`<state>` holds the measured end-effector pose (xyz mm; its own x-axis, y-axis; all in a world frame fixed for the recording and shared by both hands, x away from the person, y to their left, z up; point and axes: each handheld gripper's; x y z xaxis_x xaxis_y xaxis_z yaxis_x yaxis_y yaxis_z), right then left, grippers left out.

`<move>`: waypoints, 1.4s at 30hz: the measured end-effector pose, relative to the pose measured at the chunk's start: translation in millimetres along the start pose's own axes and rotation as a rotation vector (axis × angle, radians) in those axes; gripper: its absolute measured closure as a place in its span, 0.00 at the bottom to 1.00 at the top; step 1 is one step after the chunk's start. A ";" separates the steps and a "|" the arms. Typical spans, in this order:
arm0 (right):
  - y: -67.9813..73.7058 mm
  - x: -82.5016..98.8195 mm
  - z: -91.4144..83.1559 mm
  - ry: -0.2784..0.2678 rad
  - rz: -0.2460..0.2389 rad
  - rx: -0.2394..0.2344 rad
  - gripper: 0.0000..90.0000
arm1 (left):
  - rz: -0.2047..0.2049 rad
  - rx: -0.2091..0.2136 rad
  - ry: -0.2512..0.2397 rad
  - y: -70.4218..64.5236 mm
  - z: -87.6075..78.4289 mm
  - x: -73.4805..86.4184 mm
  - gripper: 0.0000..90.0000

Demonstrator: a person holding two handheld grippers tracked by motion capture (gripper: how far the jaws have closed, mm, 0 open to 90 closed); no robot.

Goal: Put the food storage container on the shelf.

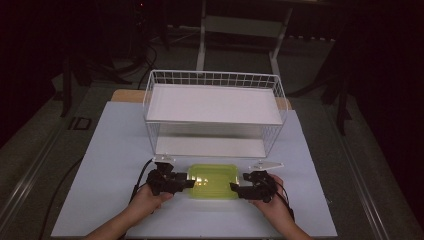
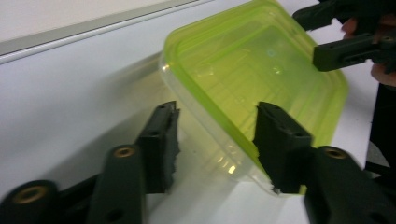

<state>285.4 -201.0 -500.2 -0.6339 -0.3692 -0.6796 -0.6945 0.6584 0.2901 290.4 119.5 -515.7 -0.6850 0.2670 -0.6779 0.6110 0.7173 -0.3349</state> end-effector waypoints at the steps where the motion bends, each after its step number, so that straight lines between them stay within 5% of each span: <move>1: 0.3 -0.3 -0.5 0.000 -0.001 0.002 0.44 | 0.001 -0.003 0.001 -1.2 -0.4 0.1 0.62; 6: 2.3 -0.2 -3.2 0.003 -0.001 -0.030 0.60 | -0.020 0.017 0.002 -1.9 -1.4 1.5 0.67; 15: 6.9 -0.3 -8.3 0.010 0.007 -0.030 0.69 | -0.021 0.026 0.010 -7.6 -4.3 3.6 0.73; 30: 11.7 3.9 -14.8 0.011 0.098 -0.103 0.79 | -0.011 -0.026 0.010 -23.4 -12.8 8.9 0.83; 35: 16.0 2.6 -19.5 -0.008 0.081 -0.074 0.84 | 0.030 -0.078 -0.008 -32.9 -17.8 11.6 0.89; 42: 19.1 -6.5 -22.3 -0.031 0.063 -0.056 0.84 | 0.015 -0.088 -0.041 -30.8 -23.2 5.4 0.89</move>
<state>268.7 -200.7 -475.2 -0.6665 -0.3072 -0.6793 -0.6723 0.6414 0.3697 258.6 113.8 -493.9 -0.6578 0.2531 -0.7094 0.5827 0.7678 -0.2663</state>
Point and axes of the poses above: each handheld gripper's, and its own axes: z roughly forward along the jaws, x roughly out of its underside, y roughly to its left, and after that the axes turned 8 degrees about -x, right-handed
